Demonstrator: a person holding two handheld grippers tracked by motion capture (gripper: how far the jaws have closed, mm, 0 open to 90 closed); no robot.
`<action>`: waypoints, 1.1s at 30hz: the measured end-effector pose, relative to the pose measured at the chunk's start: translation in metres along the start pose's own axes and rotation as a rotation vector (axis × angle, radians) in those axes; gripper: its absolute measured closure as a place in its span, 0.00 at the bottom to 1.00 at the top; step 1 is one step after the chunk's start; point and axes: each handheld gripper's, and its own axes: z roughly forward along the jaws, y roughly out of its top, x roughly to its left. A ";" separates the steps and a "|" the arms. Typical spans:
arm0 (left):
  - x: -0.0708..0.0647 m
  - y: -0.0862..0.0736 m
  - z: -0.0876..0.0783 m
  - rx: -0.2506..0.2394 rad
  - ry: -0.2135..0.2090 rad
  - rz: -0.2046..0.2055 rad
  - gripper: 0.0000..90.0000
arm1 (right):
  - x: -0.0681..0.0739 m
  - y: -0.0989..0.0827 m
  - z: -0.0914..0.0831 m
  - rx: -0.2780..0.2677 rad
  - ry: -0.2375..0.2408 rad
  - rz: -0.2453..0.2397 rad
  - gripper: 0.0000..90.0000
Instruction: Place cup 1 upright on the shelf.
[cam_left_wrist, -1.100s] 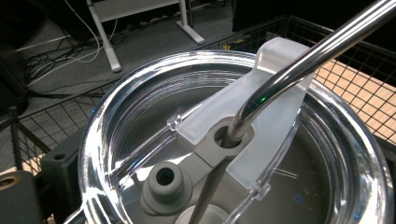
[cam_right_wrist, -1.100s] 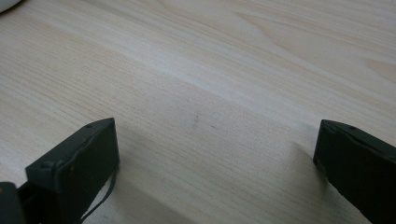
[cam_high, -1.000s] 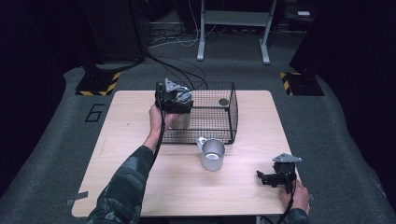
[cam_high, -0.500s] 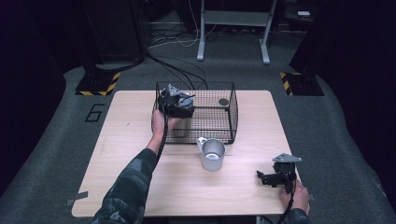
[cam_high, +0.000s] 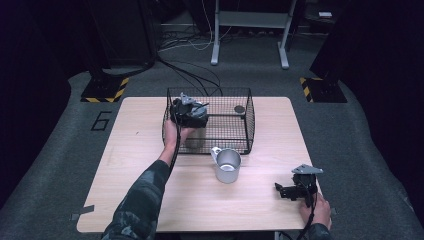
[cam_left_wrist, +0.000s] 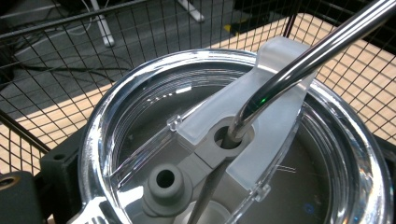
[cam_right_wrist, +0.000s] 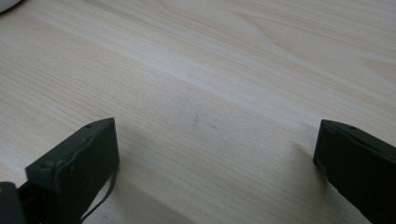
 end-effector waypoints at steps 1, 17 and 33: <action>0.002 -0.001 0.000 -0.001 -0.004 -0.015 0.04 | 0.000 0.000 0.000 0.000 0.000 0.000 0.00; 0.003 -0.009 -0.003 0.028 -0.022 0.036 0.03 | 0.000 0.000 0.000 0.000 -0.001 0.000 0.00; 0.004 0.007 -0.025 -0.009 -0.010 0.036 0.00 | 0.000 0.000 0.000 0.000 0.000 0.000 0.00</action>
